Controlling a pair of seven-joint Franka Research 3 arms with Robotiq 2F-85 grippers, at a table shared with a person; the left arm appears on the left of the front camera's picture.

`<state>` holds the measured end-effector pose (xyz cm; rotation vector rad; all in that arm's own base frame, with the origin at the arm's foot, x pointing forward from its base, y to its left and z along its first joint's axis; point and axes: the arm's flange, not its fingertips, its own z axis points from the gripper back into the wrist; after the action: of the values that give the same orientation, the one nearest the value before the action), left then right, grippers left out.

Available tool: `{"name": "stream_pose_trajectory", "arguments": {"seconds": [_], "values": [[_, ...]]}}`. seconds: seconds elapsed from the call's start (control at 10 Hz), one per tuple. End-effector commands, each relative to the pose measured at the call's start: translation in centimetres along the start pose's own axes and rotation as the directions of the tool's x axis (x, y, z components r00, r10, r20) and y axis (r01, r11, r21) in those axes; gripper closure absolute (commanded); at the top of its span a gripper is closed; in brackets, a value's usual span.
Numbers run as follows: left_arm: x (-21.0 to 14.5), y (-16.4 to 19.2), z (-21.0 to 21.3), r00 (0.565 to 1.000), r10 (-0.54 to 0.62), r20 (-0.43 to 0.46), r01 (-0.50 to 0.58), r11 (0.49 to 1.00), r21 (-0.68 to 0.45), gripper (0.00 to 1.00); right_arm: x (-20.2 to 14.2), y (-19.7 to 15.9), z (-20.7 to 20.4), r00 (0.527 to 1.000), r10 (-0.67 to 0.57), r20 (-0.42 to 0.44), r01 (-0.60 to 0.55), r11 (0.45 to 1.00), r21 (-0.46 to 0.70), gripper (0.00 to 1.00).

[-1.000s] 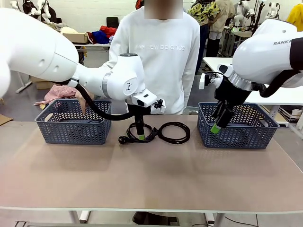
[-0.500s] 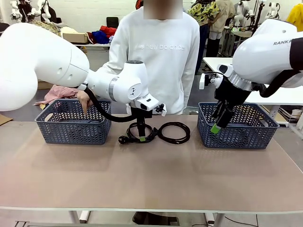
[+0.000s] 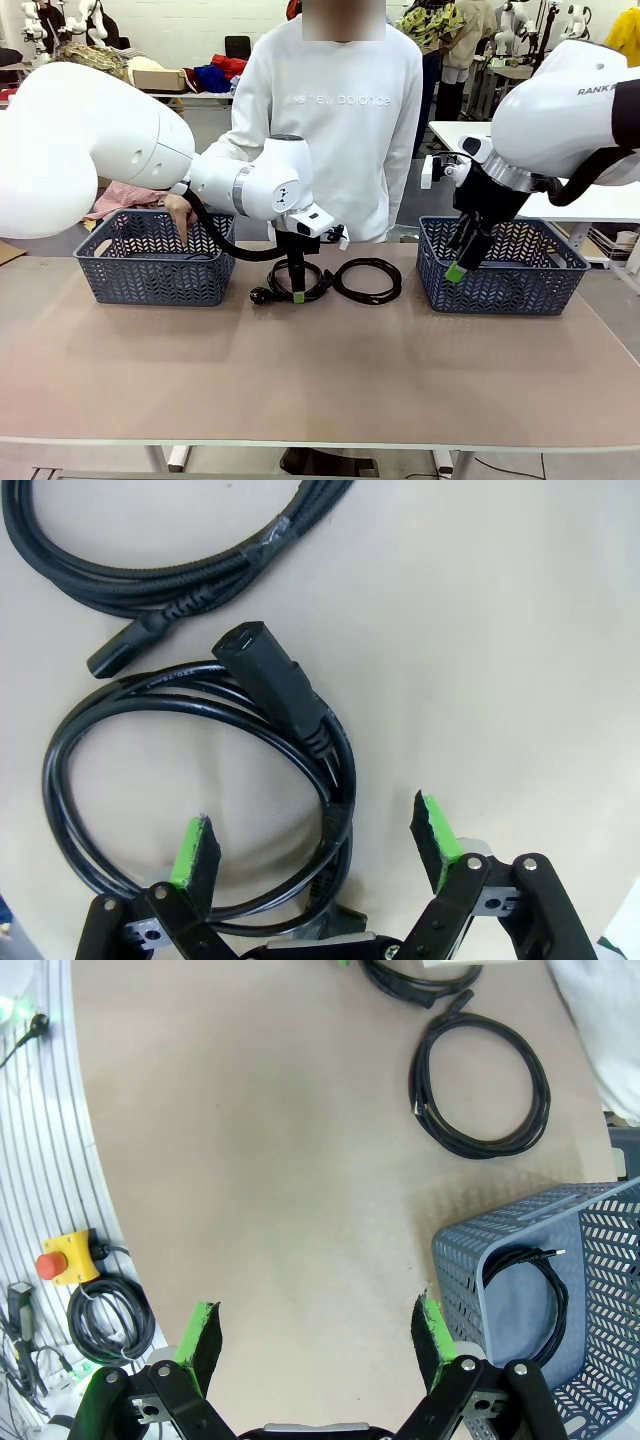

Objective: Organize the cables according to human instructions.
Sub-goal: Pick up a bundle of cables and place it in the basket indicated by the human.

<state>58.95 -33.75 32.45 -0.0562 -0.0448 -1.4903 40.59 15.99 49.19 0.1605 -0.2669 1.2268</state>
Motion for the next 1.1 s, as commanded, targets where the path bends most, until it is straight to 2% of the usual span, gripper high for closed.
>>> {"name": "stream_pose_trajectory", "arguments": {"seconds": [0.0,1.0], "values": [[0.0,0.2,-0.1,0.999,0.022,-0.024,-0.022,1.0,-0.007,0.0,0.3,0.0,0.2,1.0,0.001,-0.002,-0.001,1.0,-0.001,0.0],[-0.1,-1.6,-1.4,1.0,0.019,-0.015,-0.02,0.999,-0.028,0.0,0.3,0.0,0.2,1.0,0.001,-0.002,-0.001,1.0,-0.001,0.0]]}}
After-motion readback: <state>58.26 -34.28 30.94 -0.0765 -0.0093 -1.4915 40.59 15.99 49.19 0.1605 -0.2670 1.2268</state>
